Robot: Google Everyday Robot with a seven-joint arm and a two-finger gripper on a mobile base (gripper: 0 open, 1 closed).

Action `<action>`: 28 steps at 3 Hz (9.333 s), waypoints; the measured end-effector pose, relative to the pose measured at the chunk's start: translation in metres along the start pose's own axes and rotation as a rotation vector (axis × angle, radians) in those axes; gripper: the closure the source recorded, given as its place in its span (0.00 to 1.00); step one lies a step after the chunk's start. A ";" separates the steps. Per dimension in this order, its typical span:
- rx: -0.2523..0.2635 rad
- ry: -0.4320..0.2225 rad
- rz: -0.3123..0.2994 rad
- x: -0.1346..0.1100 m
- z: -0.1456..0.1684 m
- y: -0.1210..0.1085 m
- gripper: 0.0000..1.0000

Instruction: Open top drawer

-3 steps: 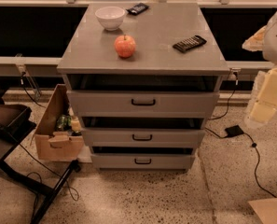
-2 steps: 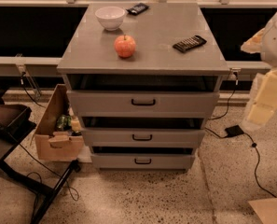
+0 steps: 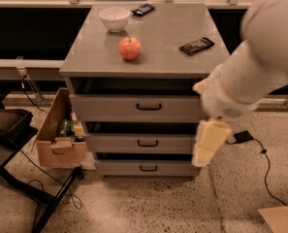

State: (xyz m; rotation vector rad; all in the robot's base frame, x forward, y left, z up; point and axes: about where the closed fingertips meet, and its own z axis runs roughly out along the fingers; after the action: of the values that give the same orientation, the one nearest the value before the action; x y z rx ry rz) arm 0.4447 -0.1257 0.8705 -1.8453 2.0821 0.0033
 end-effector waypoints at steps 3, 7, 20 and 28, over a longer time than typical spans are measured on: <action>0.029 0.096 -0.059 0.003 0.133 -0.060 0.00; 0.143 0.236 -0.058 0.059 0.184 -0.144 0.00; 0.113 0.341 0.020 0.090 0.196 -0.153 1.00; 0.140 0.361 0.062 0.095 0.179 -0.130 0.05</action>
Offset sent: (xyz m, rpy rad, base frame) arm 0.1408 0.0222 -0.1568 -0.1754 -0.0331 0.0225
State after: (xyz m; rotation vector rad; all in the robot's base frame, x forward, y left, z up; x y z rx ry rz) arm 0.6083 -0.1940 0.7081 -1.8013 2.3043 -0.4809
